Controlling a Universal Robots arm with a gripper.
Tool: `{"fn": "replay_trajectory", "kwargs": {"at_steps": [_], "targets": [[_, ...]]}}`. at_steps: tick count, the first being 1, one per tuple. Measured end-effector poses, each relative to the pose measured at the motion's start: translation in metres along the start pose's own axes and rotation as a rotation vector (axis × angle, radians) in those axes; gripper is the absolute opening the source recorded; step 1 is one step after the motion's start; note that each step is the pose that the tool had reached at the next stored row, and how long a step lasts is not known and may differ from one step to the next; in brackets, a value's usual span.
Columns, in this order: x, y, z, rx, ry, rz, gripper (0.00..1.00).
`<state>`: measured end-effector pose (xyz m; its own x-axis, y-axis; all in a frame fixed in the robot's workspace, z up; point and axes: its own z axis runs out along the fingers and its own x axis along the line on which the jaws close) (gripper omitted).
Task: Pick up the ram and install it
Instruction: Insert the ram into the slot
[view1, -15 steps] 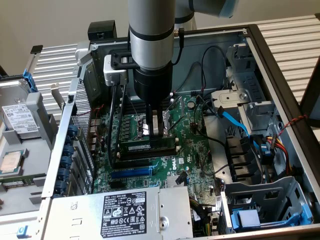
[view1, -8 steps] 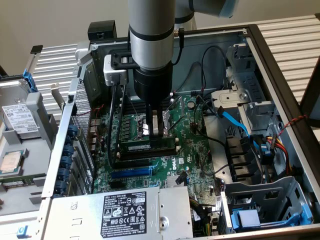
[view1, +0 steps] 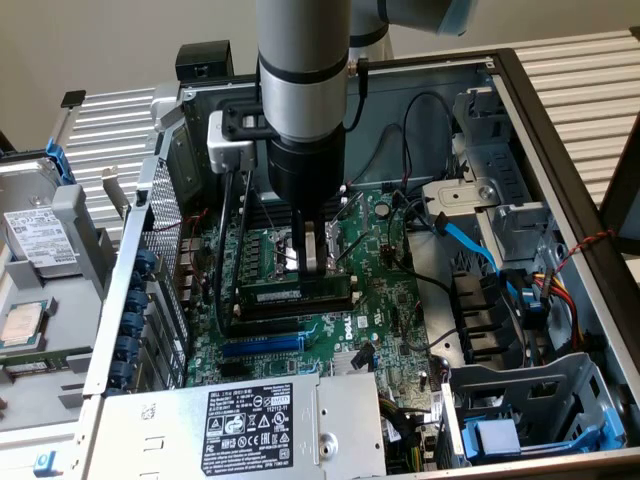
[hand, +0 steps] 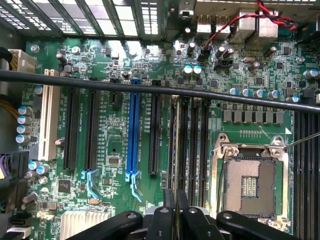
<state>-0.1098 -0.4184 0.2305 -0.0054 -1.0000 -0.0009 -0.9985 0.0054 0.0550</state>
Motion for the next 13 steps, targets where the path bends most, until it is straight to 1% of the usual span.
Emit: {"fn": "replay_trajectory", "kwargs": {"at_steps": [13], "targets": [[0.0,0.0001,0.0023,0.0001,-0.0002,0.0,0.13]]}}
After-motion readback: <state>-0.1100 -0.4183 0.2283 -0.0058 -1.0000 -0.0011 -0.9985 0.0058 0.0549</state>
